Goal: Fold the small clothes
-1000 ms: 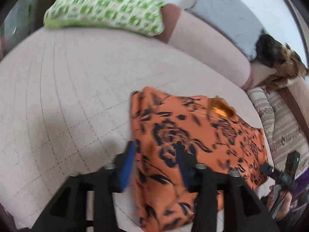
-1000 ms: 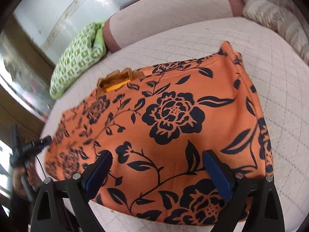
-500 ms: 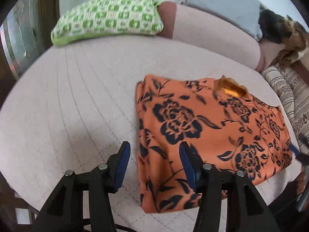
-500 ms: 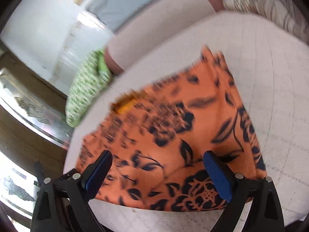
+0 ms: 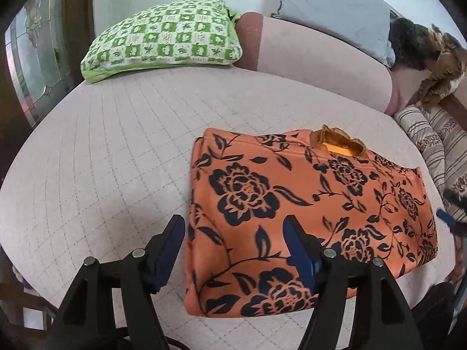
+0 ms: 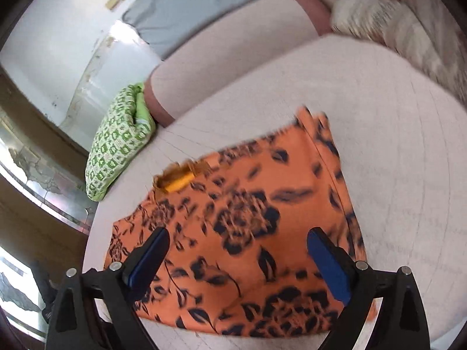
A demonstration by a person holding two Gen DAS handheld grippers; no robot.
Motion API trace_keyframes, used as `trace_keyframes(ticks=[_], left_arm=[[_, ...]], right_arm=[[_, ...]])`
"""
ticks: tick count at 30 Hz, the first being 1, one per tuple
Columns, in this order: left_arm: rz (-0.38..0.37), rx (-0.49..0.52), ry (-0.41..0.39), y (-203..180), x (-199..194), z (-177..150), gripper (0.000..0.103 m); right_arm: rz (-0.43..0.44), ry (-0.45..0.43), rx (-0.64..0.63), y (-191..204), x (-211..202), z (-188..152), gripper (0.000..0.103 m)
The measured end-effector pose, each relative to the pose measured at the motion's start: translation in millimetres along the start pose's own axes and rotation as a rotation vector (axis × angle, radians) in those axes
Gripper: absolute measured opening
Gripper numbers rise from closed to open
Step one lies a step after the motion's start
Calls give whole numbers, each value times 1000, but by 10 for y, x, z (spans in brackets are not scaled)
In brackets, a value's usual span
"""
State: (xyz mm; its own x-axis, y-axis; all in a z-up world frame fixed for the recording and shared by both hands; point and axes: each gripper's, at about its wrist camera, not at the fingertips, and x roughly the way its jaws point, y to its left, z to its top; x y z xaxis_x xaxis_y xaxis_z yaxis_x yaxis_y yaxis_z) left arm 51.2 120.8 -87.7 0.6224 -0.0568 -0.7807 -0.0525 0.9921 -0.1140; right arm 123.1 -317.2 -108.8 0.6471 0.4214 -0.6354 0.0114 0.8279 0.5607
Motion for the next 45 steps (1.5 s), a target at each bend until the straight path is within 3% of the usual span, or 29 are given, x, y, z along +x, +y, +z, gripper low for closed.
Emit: trace_keyframes(ticks=[5, 7, 9, 10, 16, 18, 21, 23, 25, 27, 29, 32, 36, 39, 45], left_arm=[[0, 11, 2, -76, 39, 21, 70], [-5, 3, 8, -93, 77, 12, 71], [-3, -1, 16, -116, 115, -9, 71], [-2, -2, 22, -125, 127, -24, 71], [-13, 30, 7, -234, 158, -127, 75], [-19, 47, 25, -298, 239, -157, 75], [5, 67, 64, -338, 376, -211, 75], [10, 80, 64, -347, 392, -242, 75], [13, 83, 52, -352, 397, -253, 75], [17, 86, 58, -374, 426, -245, 76], [23, 84, 63, -394, 435, -241, 76], [28, 84, 63, -405, 389, -244, 76], [31, 66, 64, -407, 354, -251, 76], [25, 65, 56, -421, 282, -267, 77], [22, 72, 48, -487, 146, -311, 77]], right_arm=[[39, 7, 18, -65, 251, 388, 97], [44, 50, 62, -266, 508, 525, 97], [-47, 113, 141, -560, 818, 560, 96], [-13, 98, 221, -723, 870, 549, 96], [117, 27, 189, -525, 624, 790, 97], [121, 27, 198, -591, 721, 866, 97], [103, 106, 299, -887, 1087, 881, 97], [127, 63, 313, -831, 971, 925, 97], [163, 35, 251, -679, 881, 981, 97], [131, 10, 194, -626, 913, 1037, 97], [56, 79, 226, -819, 1154, 1029, 97], [71, 17, 236, -711, 972, 1015, 97], [92, -5, 136, -353, 600, 839, 97], [129, -6, 91, -165, 243, 481, 97], [199, 32, 133, -55, -257, -443, 97]])
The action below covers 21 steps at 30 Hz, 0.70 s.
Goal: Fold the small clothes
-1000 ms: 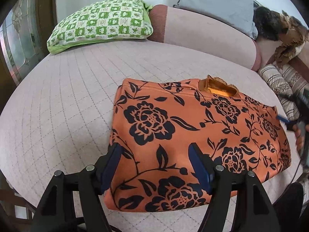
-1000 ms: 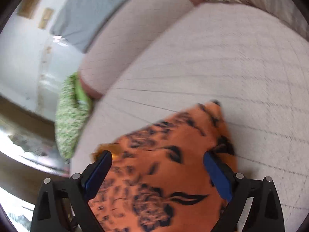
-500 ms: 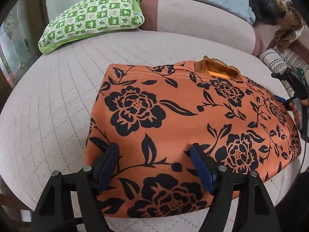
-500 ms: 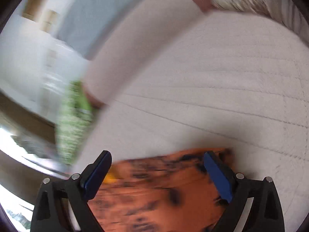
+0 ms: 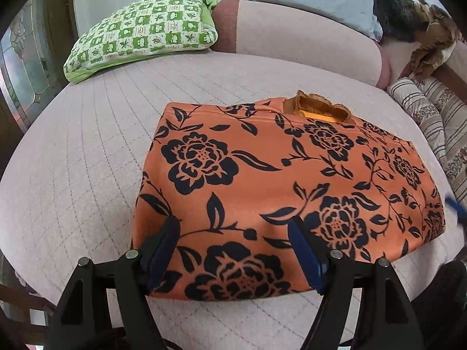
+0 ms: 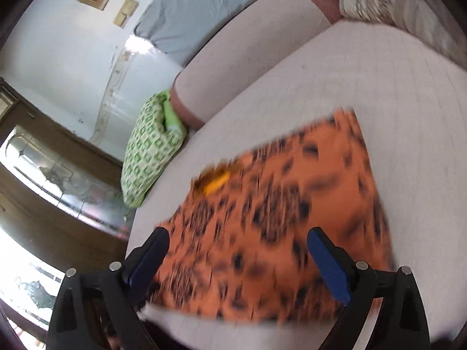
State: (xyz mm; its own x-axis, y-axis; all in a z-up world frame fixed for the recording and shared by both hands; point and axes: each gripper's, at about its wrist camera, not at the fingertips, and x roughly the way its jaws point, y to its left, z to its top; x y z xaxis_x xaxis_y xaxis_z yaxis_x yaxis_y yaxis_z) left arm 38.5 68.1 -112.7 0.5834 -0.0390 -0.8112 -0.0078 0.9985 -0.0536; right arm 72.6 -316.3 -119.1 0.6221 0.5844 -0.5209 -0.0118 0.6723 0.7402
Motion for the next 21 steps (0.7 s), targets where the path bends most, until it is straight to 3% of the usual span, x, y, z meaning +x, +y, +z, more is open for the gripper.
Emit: trace_keyframes(ticks=[5, 15, 21], left_arm=[[2, 17, 5, -93, -76, -41, 77], [17, 7, -21, -265, -149, -15, 78], [27, 33, 8, -455, 19, -20, 78]], right_arm=[[-21, 30, 157, -422, -101, -369, 97], [50, -61, 378, -885, -294, -344, 97], [89, -41, 463, -1020, -178, -230, 97]])
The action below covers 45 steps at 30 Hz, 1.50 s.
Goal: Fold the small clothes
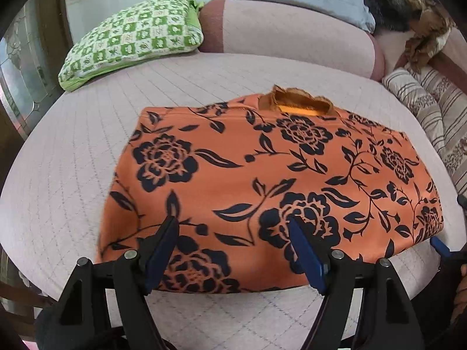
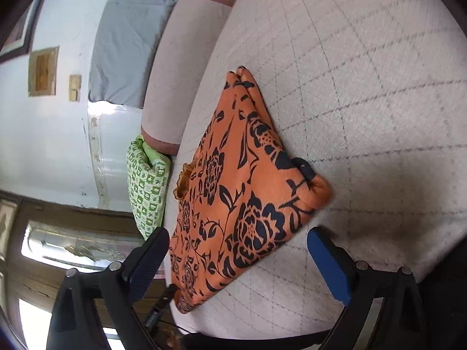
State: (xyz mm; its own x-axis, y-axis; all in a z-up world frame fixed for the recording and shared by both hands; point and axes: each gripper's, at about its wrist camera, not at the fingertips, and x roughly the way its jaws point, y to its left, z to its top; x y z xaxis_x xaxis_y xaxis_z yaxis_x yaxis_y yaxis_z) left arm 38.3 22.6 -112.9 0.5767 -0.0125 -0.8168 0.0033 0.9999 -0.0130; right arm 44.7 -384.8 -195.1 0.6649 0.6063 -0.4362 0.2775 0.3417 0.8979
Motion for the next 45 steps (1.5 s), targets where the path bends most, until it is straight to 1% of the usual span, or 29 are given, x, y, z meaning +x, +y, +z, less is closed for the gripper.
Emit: trace_keyframes(ticks=[3, 5, 7, 10, 12, 13, 16, 19, 21, 25, 39, 42, 45], left_arm=[[0, 8, -5, -67, 35, 21, 78], [-3, 6, -16, -91, 34, 43, 78], [-8, 4, -26, -108, 27, 61, 78], [-6, 11, -35, -120, 29, 71, 78], [1, 11, -21, -115, 79, 71, 78], [4, 8, -14, -102, 106, 70, 78], [15, -17, 2, -77, 166, 83, 78], [14, -20, -8, -94, 158, 123, 78], [10, -26, -16, -104, 161, 155, 78], [3, -29, 2, -133, 229, 192, 78], [18, -18, 26, -210, 305, 195, 78], [14, -14, 21, -240, 278, 213, 78], [12, -13, -1, -260, 228, 248, 78]], right_arm=[[9, -9, 22, -16, 23, 70, 97], [22, -18, 64, -35, 31, 133, 97], [42, -40, 85, 0, 11, 206, 97], [56, -65, 43, 112, 17, 250, 97], [9, -43, 29, 83, 94, 221, 97], [4, -28, 40, 34, 129, 209, 97], [26, -38, 37, 27, 84, 221, 97], [35, -44, 38, -28, 72, 227, 97], [22, -44, 21, -8, 88, 224, 97], [4, -49, -8, 23, 108, 196, 99], [12, -48, -4, 15, 100, 188, 101], [16, -48, -2, 6, 99, 193, 101], [18, -47, -3, -2, 97, 194, 101]])
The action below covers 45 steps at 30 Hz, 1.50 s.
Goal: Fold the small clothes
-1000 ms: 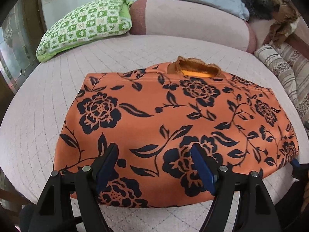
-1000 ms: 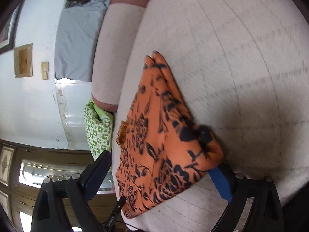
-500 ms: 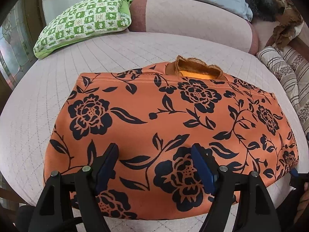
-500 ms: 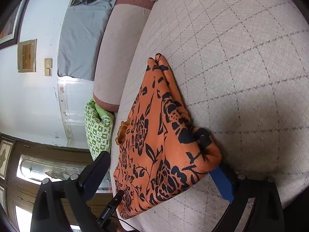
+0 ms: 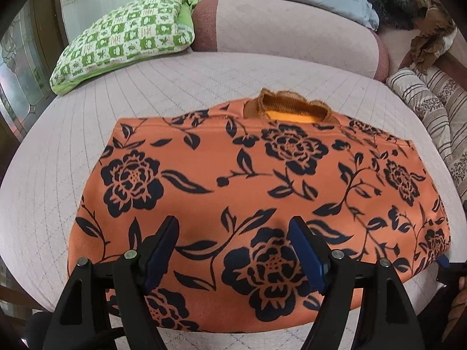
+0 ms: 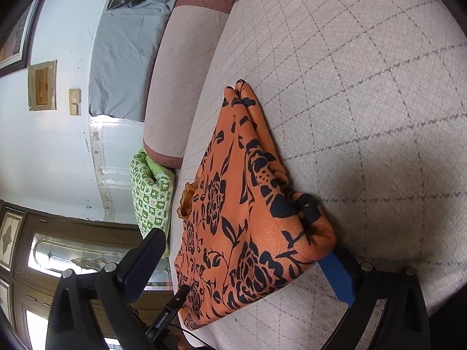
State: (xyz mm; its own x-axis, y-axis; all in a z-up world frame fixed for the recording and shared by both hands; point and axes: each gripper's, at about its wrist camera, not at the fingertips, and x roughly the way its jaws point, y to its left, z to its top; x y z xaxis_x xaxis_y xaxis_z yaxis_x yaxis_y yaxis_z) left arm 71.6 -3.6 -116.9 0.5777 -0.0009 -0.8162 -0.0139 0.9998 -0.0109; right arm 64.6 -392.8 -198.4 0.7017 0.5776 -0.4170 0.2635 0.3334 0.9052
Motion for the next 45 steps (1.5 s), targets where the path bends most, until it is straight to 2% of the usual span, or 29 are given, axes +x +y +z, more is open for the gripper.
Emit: trace_keyframes(ticks=[3, 6, 9, 14, 17, 20, 22, 24, 30, 36, 40, 41, 43, 44, 45], left_arm=[[3, 12, 4, -40, 44, 21, 78], [15, 36, 51, -90, 226, -22, 83], [54, 78, 22, -156, 231, -51, 86], [32, 36, 35, -99, 161, 9, 86], [38, 46, -4, -88, 56, 55, 86], [44, 47, 0, -64, 102, 75, 86], [61, 42, 59, -26, 270, 35, 87], [59, 39, 43, -12, 299, -7, 89], [44, 45, 64, 11, 317, 31, 90], [38, 37, 56, 39, 309, 55, 91], [5, 2, -69, 108, 21, 34, 91], [11, 1, -73, 114, 28, 17, 91], [26, 26, 12, 97, 255, -55, 92], [55, 61, 14, 65, 367, -118, 96], [71, 78, -25, 46, 356, -132, 100]], right_arm=[[5, 1, 2, -6, -8, 1, 101], [7, 2, 2, -12, -9, 2, 101], [7, 1, 1, -13, -10, -4, 101], [-7, -4, -4, 3, -9, -15, 101], [-13, -5, -11, 21, -9, -25, 101], [-37, -4, -39, 71, 9, -44, 101], [-59, -1, -68, 112, 27, -56, 101], [-79, -1, -94, 142, 37, -73, 101], [-126, -9, -149, 183, 73, -125, 101], [-134, -9, -166, 192, 79, -139, 101], [-149, -7, -169, 223, 79, -139, 101], [-153, -9, -165, 238, 77, -143, 101], [-161, -16, -168, 272, 83, -142, 101], [-170, -22, -169, 288, 88, -137, 101], [-178, -30, -166, 306, 81, -129, 101]])
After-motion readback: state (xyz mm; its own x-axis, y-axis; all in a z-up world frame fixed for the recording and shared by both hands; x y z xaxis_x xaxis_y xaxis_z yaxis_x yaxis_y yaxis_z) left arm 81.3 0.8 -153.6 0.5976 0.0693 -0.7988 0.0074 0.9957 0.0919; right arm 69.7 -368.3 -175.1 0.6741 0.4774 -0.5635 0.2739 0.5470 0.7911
